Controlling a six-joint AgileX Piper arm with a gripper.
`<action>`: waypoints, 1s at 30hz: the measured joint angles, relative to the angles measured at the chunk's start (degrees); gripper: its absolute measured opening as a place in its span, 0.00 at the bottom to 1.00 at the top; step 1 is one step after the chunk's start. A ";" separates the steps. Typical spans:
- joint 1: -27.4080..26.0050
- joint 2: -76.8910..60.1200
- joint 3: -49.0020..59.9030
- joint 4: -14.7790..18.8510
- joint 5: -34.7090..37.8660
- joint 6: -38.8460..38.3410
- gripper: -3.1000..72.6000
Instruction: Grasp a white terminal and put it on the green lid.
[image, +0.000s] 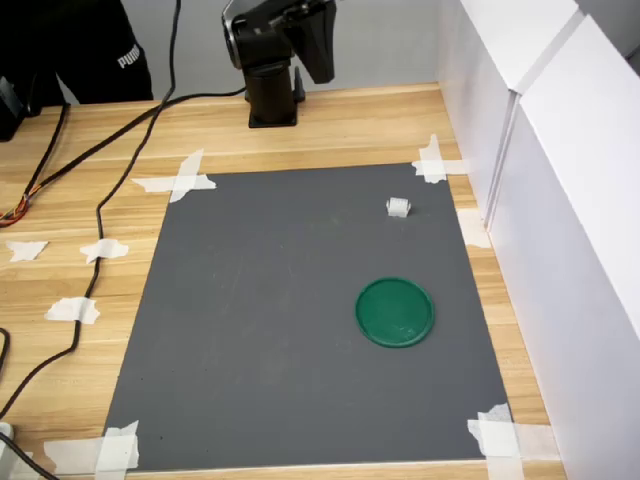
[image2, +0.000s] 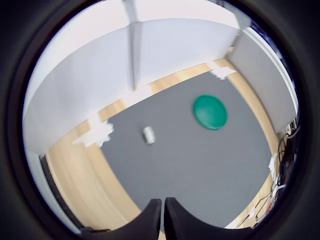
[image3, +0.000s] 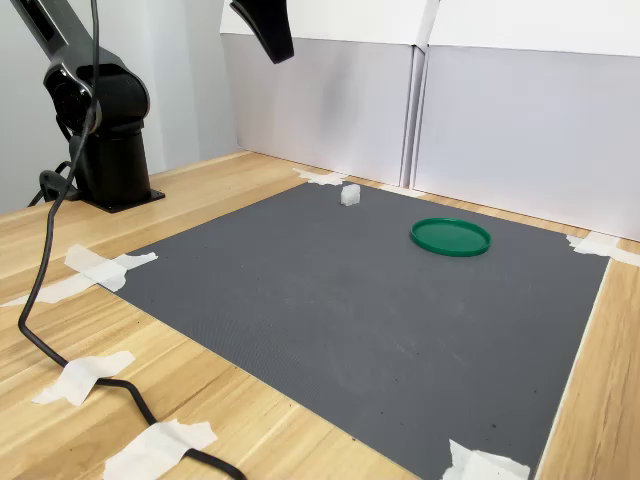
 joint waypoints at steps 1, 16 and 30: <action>0.89 0.76 0.00 -0.18 0.60 0.00 0.15; 5.63 9.49 -0.12 -5.11 -5.44 -0.66 0.97; 5.63 13.37 -2.83 -1.83 -7.34 -4.02 0.99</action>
